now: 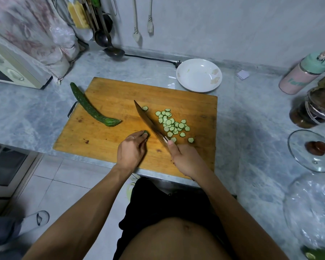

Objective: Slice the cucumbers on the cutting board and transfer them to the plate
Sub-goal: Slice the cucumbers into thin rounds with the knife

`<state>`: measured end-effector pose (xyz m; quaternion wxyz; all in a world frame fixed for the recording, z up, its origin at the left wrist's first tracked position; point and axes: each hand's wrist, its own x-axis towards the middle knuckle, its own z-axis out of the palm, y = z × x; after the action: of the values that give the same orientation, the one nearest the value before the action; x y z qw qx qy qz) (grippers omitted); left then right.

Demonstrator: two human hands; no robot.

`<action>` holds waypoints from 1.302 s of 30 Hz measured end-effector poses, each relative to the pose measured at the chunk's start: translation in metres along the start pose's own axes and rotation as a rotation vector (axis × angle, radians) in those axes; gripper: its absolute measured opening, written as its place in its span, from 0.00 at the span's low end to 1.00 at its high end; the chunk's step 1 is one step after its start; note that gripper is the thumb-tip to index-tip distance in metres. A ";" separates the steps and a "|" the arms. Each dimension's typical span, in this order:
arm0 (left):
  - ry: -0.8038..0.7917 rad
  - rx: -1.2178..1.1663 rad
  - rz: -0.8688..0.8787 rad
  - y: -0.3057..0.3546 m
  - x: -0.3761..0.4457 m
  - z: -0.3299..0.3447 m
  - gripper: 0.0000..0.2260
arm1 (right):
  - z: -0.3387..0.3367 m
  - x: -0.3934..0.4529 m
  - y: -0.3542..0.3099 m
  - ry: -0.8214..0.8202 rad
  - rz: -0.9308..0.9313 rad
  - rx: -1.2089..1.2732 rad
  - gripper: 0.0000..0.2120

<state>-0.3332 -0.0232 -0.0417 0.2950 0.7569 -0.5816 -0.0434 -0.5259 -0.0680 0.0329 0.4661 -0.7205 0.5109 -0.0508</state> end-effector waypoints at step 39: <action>-0.064 0.078 -0.066 0.004 0.002 -0.009 0.12 | 0.006 0.013 -0.015 -0.007 -0.004 -0.021 0.32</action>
<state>-0.3318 -0.0222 -0.0315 0.2450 0.7847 -0.5668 -0.0543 -0.5056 -0.0737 0.0353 0.4600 -0.7267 0.5083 -0.0438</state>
